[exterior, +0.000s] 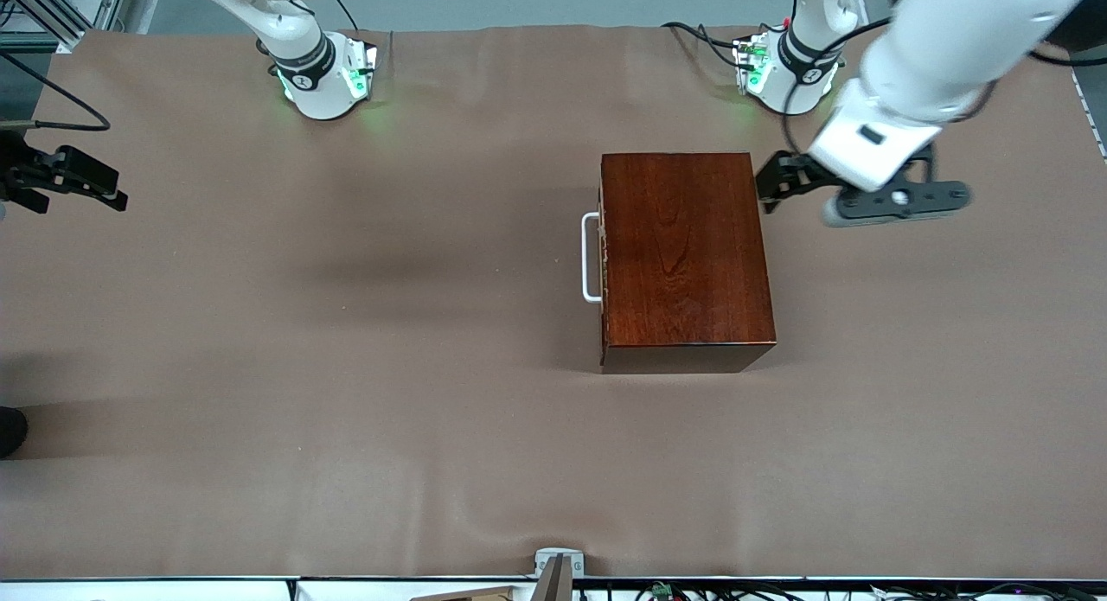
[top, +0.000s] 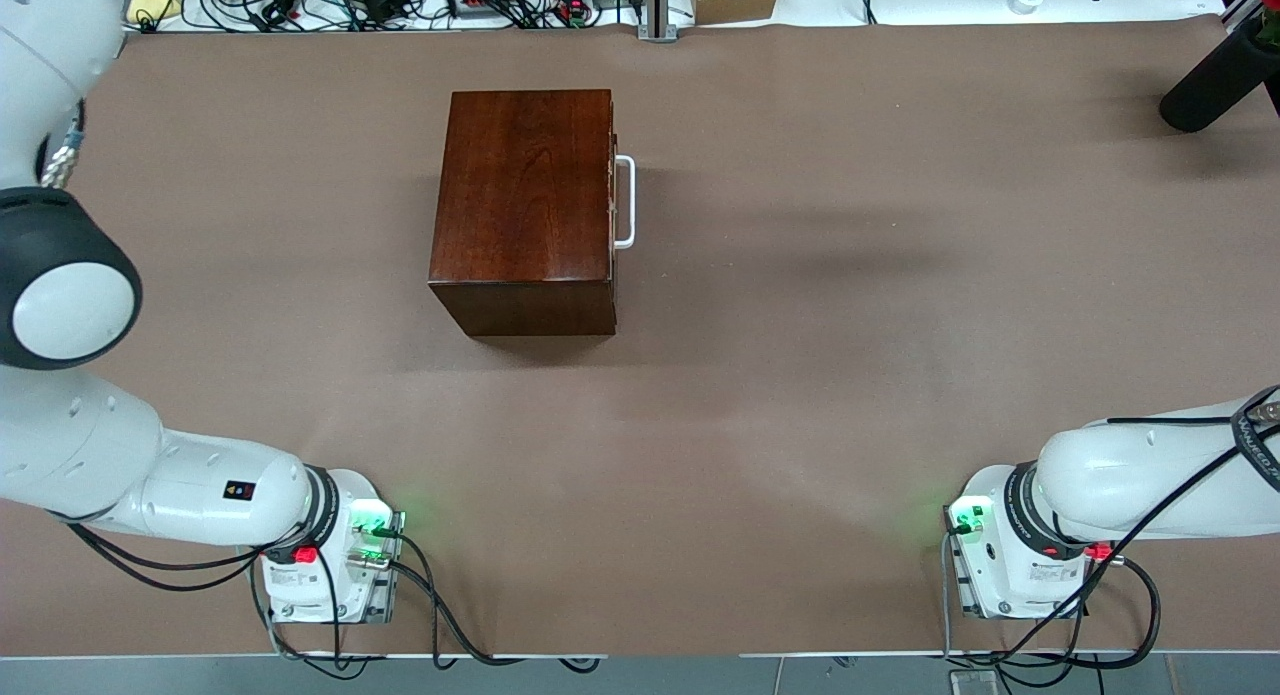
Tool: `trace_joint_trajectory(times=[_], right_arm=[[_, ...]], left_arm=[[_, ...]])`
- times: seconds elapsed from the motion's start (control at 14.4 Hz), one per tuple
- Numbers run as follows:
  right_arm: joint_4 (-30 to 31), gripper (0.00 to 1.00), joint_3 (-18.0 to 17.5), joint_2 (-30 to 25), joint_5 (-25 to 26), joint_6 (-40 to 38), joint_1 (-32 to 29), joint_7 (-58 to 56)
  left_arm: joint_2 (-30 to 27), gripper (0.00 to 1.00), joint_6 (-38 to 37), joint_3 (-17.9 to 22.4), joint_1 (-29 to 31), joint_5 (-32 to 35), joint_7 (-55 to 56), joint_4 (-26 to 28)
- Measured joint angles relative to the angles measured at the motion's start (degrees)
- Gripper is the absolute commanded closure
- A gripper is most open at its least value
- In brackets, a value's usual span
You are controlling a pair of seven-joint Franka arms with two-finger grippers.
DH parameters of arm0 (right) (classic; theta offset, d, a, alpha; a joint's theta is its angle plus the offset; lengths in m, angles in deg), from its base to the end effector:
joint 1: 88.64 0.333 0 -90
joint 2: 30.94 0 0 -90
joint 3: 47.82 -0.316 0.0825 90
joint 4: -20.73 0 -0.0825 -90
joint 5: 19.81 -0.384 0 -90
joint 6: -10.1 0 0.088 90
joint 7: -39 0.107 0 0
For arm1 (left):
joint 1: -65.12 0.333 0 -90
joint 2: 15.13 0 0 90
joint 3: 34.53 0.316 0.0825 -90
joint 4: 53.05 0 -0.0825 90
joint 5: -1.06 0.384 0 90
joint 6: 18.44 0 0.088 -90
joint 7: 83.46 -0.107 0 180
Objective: Open drawer, take yellow block, close drawer
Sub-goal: 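Reach the left gripper across the box to the white drawer handle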
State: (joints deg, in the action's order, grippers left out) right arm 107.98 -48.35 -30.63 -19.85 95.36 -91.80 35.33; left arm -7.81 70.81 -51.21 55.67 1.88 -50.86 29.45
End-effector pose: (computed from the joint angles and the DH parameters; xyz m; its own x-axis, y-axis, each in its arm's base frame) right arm 0.5474 -0.0251 0.6369 0.9990 0.0182 -0.0400 0.0181 -0.9998 -0.0033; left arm 0.5366 -0.2486 0.6147 0.9933 0.1148 -0.0159 0.1151 -0.9932 0.0163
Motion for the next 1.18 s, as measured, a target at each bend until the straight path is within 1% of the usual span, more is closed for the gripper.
trace_joint_trajectory(times=[0.28,0.48,0.83,1.18], right_arm=[[0.0,0.00,0.0,0.0,0.0,0.0,0.0,0.0],[0.0,0.00,0.0,0.0,0.0,0.0,0.0,0.0],[0.0,0.00,-0.1,0.0,0.0,0.0,0.0,0.0],[0.0,0.00,-0.2,0.0,0.0,0.0,0.0,0.0]], left_arm=[[4.4,0.00,2.3,0.0,-6.3,1.1,10.7,-3.1],[7.3,0.00,5.5,0.0,-10.2,2.7,17.3,-4.4],[10.7,0.00,8.5,0.3,-14.9,5.3,25.4,-5.2],[14.8,0.00,11.3,0.8,-19.3,6.3,32.5,-7.8]])
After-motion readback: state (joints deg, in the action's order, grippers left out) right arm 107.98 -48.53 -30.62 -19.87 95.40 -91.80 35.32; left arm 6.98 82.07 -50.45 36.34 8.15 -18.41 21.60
